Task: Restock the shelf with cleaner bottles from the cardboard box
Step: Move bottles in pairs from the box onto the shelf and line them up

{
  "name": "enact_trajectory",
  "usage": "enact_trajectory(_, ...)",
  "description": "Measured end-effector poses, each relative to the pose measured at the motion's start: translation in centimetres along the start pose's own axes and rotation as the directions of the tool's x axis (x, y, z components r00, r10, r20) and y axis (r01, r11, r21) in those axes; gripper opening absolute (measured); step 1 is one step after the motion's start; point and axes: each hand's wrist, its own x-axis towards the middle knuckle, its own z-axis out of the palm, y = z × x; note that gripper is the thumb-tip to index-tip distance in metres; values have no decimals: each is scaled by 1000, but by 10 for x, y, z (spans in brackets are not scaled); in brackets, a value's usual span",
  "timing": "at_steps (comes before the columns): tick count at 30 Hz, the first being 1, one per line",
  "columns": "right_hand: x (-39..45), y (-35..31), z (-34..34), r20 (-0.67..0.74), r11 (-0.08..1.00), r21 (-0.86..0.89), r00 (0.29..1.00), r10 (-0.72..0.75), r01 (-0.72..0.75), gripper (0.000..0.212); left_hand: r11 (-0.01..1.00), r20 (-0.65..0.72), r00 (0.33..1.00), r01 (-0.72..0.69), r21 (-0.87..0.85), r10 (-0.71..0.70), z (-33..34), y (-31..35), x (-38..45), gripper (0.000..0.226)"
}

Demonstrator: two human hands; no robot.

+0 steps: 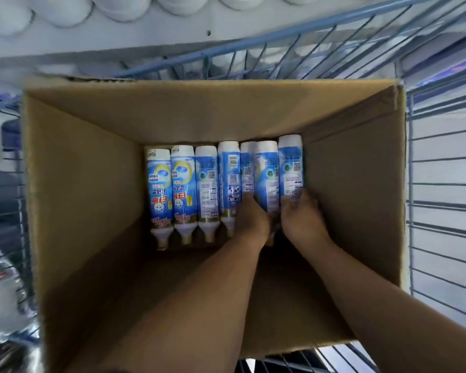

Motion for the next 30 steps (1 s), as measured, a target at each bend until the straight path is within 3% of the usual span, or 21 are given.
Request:
enact_trajectory(5, -2, -4, -1, 7, 1000, 4, 1000, 3, -3, 42, 987, 165, 986, -63, 146, 38, -24, -5, 1, 46)
enact_trajectory(9, 2, -9, 2, 70, 999, -38, 998, 2, 1, 45, 997, 193, 980, -59, 54, 48, -50, -4, -3, 54)
enact_trajectory(13, 11, -10, 17, 179, 995, 25, 980, 93, -99, 48, 998, 167, 985, -55, 35, 48, -67, -8, -6, 60)
enact_trajectory(18, 21, -15, 27, 152, 975, 73, 969, 195, -208, 55, 990, 161, 987, 26, -141, -3, -91, -18, -11, 61)
enact_trajectory(22, 21, -18, 26, 180, 977, 68, 966, 187, -201, 56, 973, 249, 967, 107, -204, -54, -107, -19, -18, 84)
enact_trajectory(26, 0, -29, 15, 256, 953, 183, 948, 189, -239, 54, 985, 198, 979, 78, -155, -46, -116, -5, -37, 57)
enact_trajectory(30, -30, -48, -10, 347, 875, 361, 917, 196, -323, 51, 986, 143, 990, 31, -162, -7, -130, 7, -66, 49)
